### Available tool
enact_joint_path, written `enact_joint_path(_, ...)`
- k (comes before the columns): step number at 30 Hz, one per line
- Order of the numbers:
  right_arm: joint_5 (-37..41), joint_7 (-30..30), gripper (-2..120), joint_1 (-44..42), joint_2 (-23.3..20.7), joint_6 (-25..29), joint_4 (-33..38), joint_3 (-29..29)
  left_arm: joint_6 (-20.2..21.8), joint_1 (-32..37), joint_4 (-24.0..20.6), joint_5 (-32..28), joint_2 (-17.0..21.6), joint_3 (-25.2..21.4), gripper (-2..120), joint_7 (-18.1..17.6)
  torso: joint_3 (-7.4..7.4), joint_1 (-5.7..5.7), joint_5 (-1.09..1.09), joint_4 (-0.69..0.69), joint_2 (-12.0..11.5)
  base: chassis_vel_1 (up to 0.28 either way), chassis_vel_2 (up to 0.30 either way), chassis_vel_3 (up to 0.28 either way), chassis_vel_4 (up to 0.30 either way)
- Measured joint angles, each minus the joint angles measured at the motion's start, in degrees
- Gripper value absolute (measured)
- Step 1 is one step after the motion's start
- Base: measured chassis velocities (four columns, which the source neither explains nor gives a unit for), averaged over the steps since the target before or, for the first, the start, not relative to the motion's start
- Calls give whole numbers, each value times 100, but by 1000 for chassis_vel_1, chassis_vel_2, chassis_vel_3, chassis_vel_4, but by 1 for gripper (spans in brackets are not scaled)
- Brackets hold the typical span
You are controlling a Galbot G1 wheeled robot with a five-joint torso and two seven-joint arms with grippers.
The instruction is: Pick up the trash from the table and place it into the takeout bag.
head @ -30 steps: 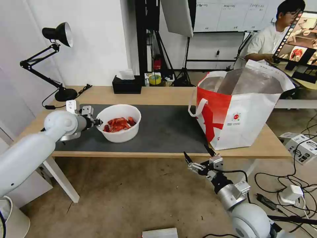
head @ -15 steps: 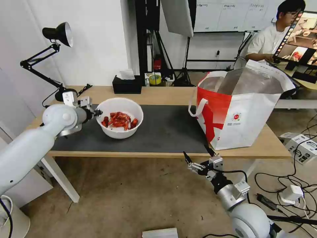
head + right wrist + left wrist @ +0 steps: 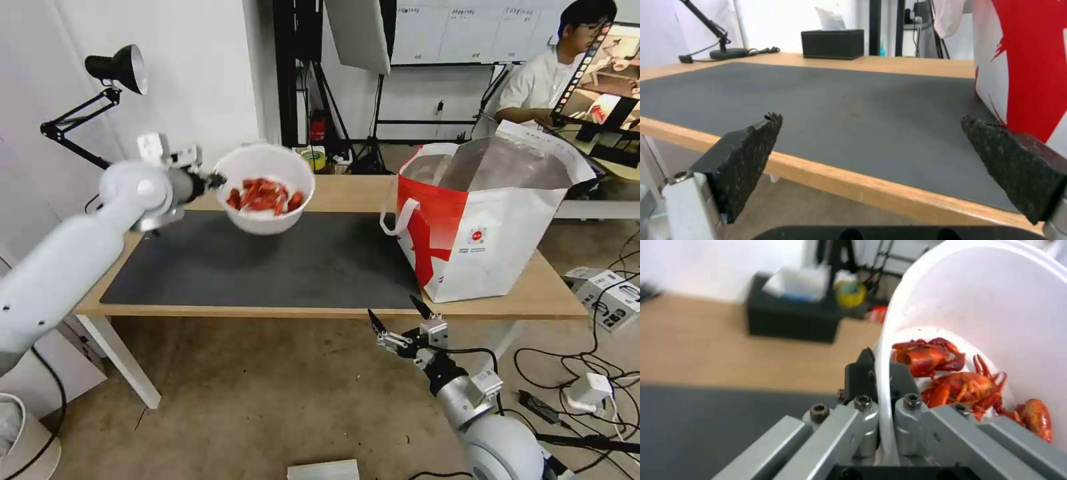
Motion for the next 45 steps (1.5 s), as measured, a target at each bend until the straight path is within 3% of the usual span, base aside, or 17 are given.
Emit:
enact_joint_path(7,-13,14,100,-23,0,-11,50,-2,-13,-688,104,-167,-519,191,0,-155,0,0,1,-1,0,0,0,0,0)
enact_joint_path(9,-25,37,100,-139,22,-12,121,63,-25,-1068,199,-204,-981,369,0,-241,0,0,-1,-2,0,0,0,0,0)
enact_joint_path(13,-38,43,100,-194,48,-13,142,83,-44,-1271,281,-215,-1261,489,0,-293,-1,0,1,-3,0,0,0,0,0)
enact_joint_path(20,-48,48,100,-237,81,-13,221,117,-89,-1810,798,-218,-2025,757,0,-340,-1,0,0,-2,0,0,0,0,0)
enact_joint_path(34,-54,56,100,-254,80,-19,269,140,-133,-2282,1420,-198,-2720,1172,0,-412,0,0,-1,-1,0,0,0,0,0)
enact_joint_path(45,-52,59,100,-294,53,-28,336,173,-154,-2497,1763,-207,-3324,1411,0,-732,0,0,-1,-1,0,0,0,0,0)
